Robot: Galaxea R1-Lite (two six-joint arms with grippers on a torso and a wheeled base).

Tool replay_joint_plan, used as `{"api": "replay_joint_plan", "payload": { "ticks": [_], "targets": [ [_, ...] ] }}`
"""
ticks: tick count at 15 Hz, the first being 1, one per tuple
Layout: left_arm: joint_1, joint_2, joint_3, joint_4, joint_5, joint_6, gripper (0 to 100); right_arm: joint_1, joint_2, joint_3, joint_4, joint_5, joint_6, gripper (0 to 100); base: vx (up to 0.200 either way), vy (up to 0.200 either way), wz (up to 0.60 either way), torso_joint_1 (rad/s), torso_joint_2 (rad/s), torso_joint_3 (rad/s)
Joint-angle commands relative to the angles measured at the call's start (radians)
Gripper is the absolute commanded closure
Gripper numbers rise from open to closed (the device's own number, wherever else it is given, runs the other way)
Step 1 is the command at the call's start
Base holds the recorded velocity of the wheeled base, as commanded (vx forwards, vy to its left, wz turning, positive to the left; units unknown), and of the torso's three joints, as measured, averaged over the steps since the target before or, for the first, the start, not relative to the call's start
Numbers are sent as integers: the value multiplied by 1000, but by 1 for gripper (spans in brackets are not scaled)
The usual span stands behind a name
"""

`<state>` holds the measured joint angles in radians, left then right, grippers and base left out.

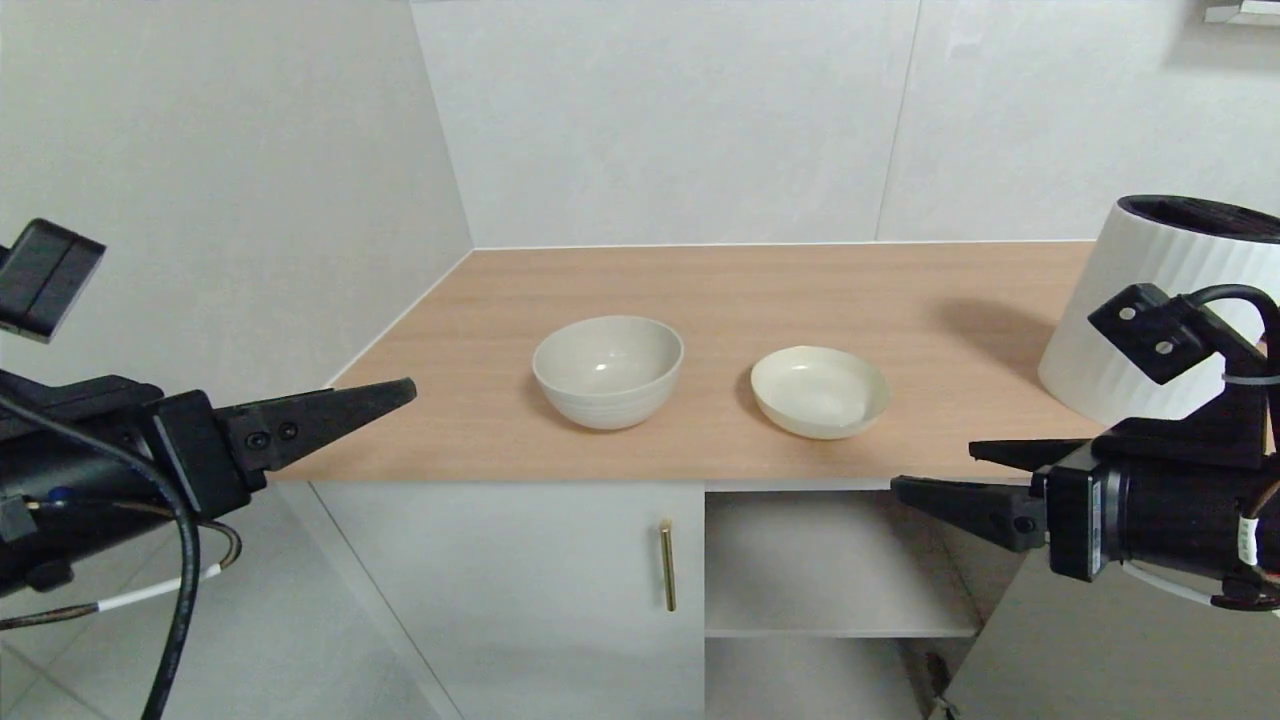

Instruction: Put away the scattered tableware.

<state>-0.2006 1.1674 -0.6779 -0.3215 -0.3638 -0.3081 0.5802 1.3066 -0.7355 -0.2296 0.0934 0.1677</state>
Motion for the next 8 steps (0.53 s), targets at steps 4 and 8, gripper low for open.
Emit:
{"api": "replay_joint_plan", "payload": {
  "ticks": [4,8],
  "targets": [
    [0,46,-42,1,0,1,0,-51,79,-22,-122,0,0,0,0,0,0,80,-177,-106],
    [-10,161,-190,52,2,0,0,-112,280,-258,-119,-24,3,0,0,0,0,0,0,0]
  ]
}}
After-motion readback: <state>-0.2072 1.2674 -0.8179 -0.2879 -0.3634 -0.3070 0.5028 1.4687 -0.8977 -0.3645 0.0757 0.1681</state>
